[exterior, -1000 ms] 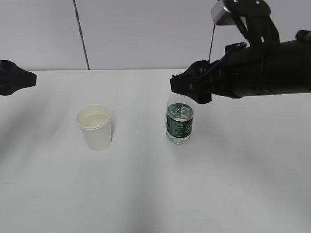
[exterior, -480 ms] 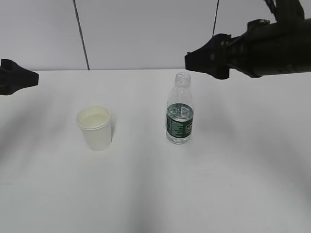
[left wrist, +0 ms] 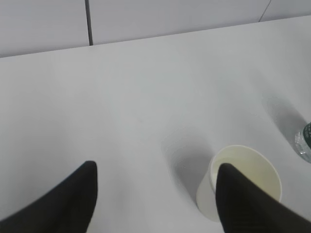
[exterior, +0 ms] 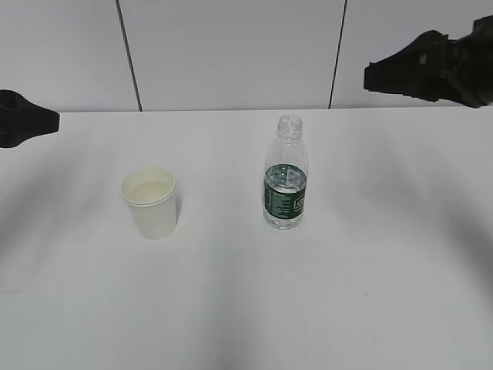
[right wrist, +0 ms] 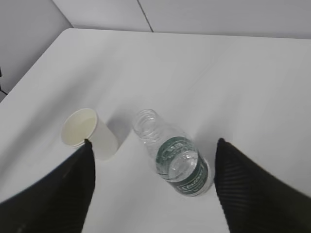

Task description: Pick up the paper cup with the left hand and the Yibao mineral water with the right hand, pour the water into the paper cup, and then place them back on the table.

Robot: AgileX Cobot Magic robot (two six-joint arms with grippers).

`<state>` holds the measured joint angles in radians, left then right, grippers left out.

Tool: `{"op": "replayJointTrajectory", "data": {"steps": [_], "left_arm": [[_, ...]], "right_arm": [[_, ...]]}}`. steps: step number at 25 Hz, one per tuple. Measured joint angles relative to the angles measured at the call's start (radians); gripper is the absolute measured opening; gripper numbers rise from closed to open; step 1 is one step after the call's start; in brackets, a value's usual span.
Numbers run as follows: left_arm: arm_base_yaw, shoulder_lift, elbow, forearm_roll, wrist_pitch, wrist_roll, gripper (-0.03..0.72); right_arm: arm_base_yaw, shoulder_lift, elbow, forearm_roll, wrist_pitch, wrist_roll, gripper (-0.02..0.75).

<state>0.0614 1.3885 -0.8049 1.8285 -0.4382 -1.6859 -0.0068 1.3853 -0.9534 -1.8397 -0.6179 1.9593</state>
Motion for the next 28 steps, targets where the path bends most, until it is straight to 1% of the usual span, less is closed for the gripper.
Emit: {"op": "replayJointTrajectory", "data": {"steps": [5, 8, 11, 14, 17, 20, 23, 25, 28], "left_arm": [[0.000, 0.000, 0.000, 0.000, 0.000, 0.000, 0.470], [0.000, -0.007, 0.000, 0.000, 0.000, 0.023, 0.470], [0.000, -0.031, 0.000, 0.000, -0.009, 0.122, 0.470], [0.000, -0.073, 0.000, 0.000, -0.031, 0.258, 0.470], [0.000, -0.099, 0.000, 0.000, -0.064, 0.317, 0.470], [0.000, -0.098, 0.000, 0.000, -0.086, 0.327, 0.470], [0.000, -0.120, 0.000, 0.000, -0.070, 0.325, 0.470], [0.000, -0.147, 0.000, 0.000, -0.043, 0.291, 0.470], [0.000, -0.191, 0.000, 0.000, -0.019, 0.175, 0.470]], "right_arm": [[-0.085, 0.000, 0.000, 0.000, -0.004, -0.053, 0.593], [-0.099, 0.000, 0.000, 0.000, -0.004, -0.067, 0.593], [-0.101, 0.000, 0.000, 0.000, -0.004, -0.072, 0.593], [-0.101, 0.000, 0.000, 0.000, -0.004, -0.074, 0.593], [-0.101, 0.000, 0.000, 0.000, -0.004, -0.074, 0.593], [-0.101, 0.000, 0.000, 0.000, -0.004, -0.074, 0.593], [-0.101, 0.000, 0.000, 0.000, -0.006, -0.074, 0.592], [-0.101, 0.000, 0.000, 0.000, -0.012, -0.084, 0.592], [-0.101, 0.000, 0.000, 0.000, -0.018, -0.094, 0.592]]}}
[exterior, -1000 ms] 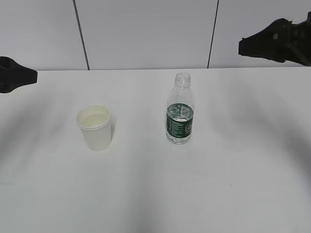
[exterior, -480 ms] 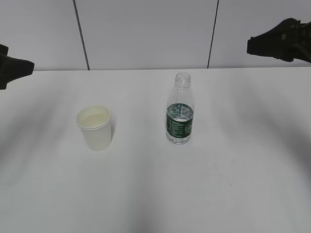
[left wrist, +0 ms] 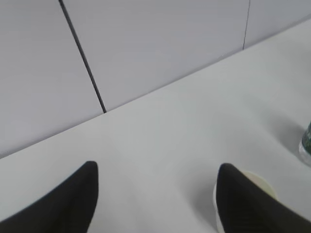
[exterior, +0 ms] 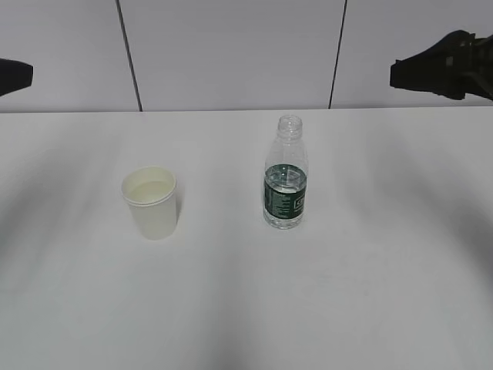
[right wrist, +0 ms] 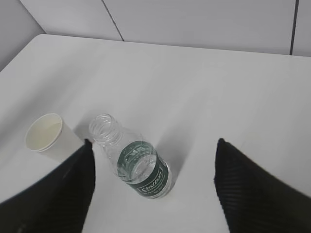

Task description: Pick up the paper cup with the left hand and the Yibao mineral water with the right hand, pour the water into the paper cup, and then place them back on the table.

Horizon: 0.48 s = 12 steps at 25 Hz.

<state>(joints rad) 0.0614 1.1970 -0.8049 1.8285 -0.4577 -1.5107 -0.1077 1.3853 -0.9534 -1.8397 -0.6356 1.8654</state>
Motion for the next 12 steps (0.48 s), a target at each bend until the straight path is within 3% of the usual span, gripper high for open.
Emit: {"op": "replayJointTrajectory", "data": {"steps": [7, 12], "left_arm": [[0.000, -0.085, 0.024, 0.000, -0.030, -0.175, 0.470], [0.000, -0.166, 0.106, 0.000, -0.030, -0.223, 0.470]], "right_arm": [[0.000, 0.000, 0.000, 0.000, -0.038, -0.006, 0.592], [0.000, 0.000, 0.000, 0.000, -0.063, -0.026, 0.592]]}}
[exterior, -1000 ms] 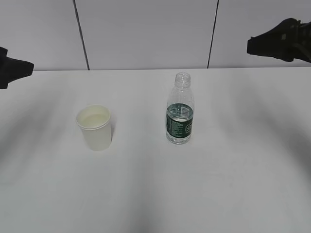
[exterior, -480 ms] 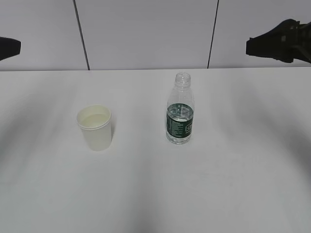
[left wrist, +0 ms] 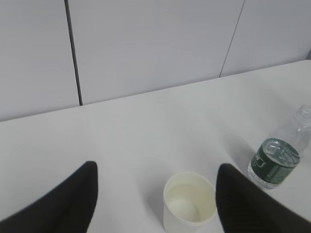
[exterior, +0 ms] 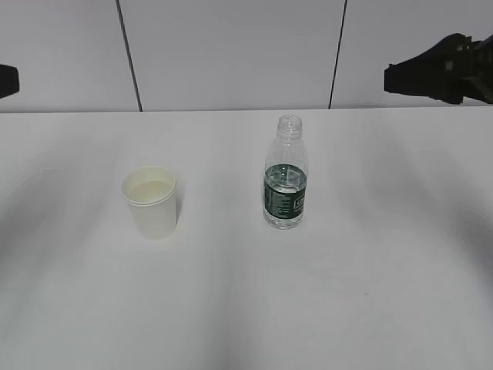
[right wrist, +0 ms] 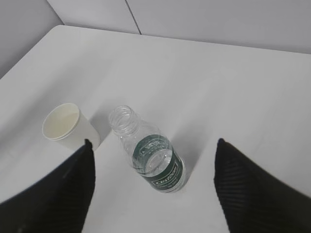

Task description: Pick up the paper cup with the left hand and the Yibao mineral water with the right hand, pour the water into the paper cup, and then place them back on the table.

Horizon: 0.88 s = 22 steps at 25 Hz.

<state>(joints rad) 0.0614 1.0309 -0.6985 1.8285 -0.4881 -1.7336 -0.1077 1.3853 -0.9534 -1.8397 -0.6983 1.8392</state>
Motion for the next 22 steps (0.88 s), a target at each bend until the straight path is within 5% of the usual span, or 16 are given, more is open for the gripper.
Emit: {"op": "replayJointTrajectory", "data": {"steps": [22], "left_arm": [[0.000, -0.087, 0.085, 0.000, 0.017, -0.065, 0.470]], "right_arm": [[0.000, 0.000, 0.000, 0.000, -0.021, -0.051, 0.592]]}}
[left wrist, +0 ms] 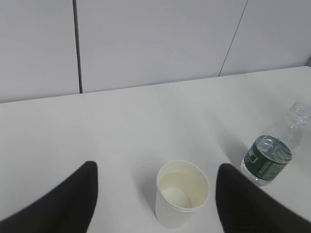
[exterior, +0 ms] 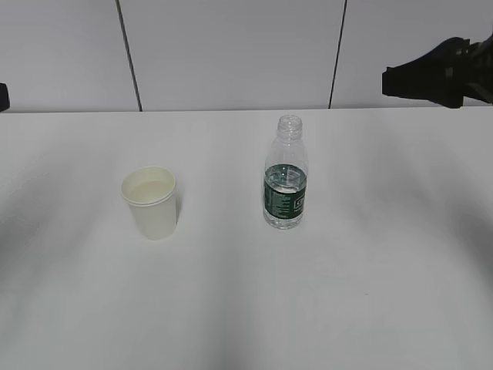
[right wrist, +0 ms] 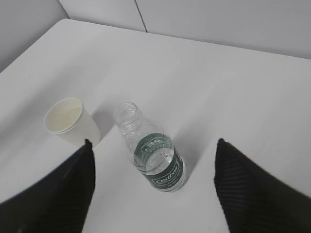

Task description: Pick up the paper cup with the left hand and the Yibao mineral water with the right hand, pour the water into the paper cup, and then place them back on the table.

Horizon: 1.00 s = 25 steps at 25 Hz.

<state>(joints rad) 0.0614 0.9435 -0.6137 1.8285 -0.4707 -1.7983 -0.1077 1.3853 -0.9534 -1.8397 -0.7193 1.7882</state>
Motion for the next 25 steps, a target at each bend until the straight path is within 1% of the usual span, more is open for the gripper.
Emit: {"op": "replayJointTrajectory", "data": {"steps": [6, 12, 25], "left_arm": [[0.000, 0.000, 0.000, 0.000, 0.040, 0.011, 0.470], [0.000, 0.000, 0.000, 0.000, 0.043, 0.012, 0.470], [0.000, 0.000, 0.000, 0.000, 0.047, 0.012, 0.470]], "right_arm": [[0.000, -0.020, 0.000, 0.000, 0.008, -0.035, 0.592], [0.000, -0.074, 0.000, 0.000, 0.049, -0.048, 0.592], [0.000, -0.094, 0.000, 0.000, 0.053, -0.049, 0.592]]}}
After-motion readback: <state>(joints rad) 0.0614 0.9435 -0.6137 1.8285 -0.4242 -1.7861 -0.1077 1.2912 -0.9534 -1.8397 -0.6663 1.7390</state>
